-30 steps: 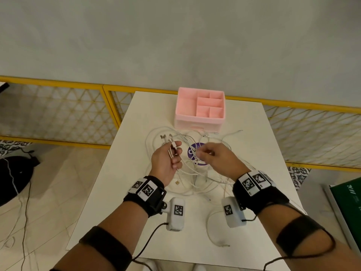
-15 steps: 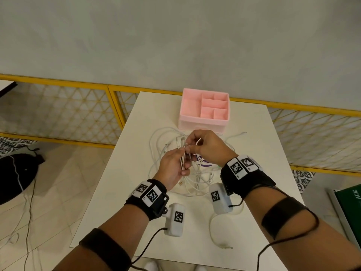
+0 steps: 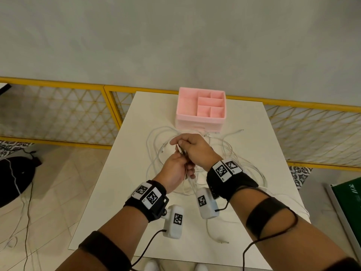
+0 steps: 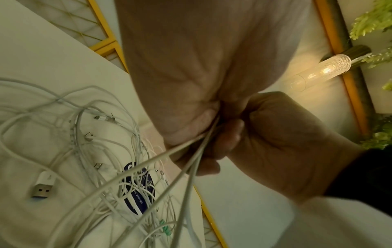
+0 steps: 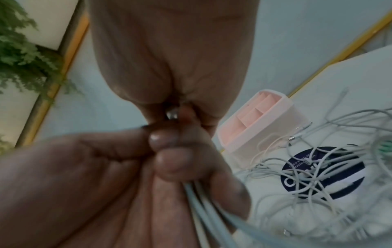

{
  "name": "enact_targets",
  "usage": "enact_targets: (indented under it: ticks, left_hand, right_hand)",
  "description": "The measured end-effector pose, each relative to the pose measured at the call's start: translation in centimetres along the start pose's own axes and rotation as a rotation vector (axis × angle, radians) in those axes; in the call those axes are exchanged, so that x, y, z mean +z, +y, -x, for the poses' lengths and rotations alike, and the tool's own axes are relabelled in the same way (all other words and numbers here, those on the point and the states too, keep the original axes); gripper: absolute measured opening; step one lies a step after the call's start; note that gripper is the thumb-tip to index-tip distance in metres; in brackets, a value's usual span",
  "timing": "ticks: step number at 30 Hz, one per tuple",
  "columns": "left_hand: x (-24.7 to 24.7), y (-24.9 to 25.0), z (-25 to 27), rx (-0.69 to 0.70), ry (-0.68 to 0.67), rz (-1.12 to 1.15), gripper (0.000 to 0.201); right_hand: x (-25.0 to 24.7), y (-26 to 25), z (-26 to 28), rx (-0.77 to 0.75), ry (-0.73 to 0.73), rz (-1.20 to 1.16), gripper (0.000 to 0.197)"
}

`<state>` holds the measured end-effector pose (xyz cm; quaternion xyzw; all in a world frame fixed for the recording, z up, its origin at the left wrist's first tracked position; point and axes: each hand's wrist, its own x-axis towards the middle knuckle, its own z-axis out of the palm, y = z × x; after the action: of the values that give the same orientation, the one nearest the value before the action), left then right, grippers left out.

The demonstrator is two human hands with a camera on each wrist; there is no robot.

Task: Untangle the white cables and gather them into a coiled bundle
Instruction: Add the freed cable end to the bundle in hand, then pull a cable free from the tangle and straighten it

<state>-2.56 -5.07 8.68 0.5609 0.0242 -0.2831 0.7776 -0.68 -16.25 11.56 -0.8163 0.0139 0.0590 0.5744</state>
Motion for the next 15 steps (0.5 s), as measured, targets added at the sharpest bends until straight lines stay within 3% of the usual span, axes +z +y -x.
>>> enact_targets:
  ticks: [3, 6, 10, 12, 15]
  left_hand:
    - [0.1, -0.2, -0.1, -0.072, 0.033, 0.023, 0.02]
    - [0.3, -0.3, -0.1, -0.051, 0.09, 0.045, 0.021]
    - [-0.2, 1.2, -0.2, 0.056, 0.213, 0.28, 0.034]
    - [-1.1, 2.1, -0.7, 0.085, 0.25, 0.44, 0.03]
    - [-2.8, 3.1, -1.4, 0.141, 0.298, 0.53, 0.028]
  right_hand:
    - [0.6, -0.2, 0.1, -0.043, -0.017, 0.081, 0.026]
    - [1.3, 0.1, 0.1, -0.079, -0.008, 0.055, 0.024]
    - [2.3, 1.2, 1.7, -0.016, -0.034, -0.098, 0.063]
    - [2.9, 2.6, 3.2, 0.02, -0.125, -0.065, 0.058]
    - [2.5, 5.6, 5.0, 0.006, -0.227, 0.183, 0.026]
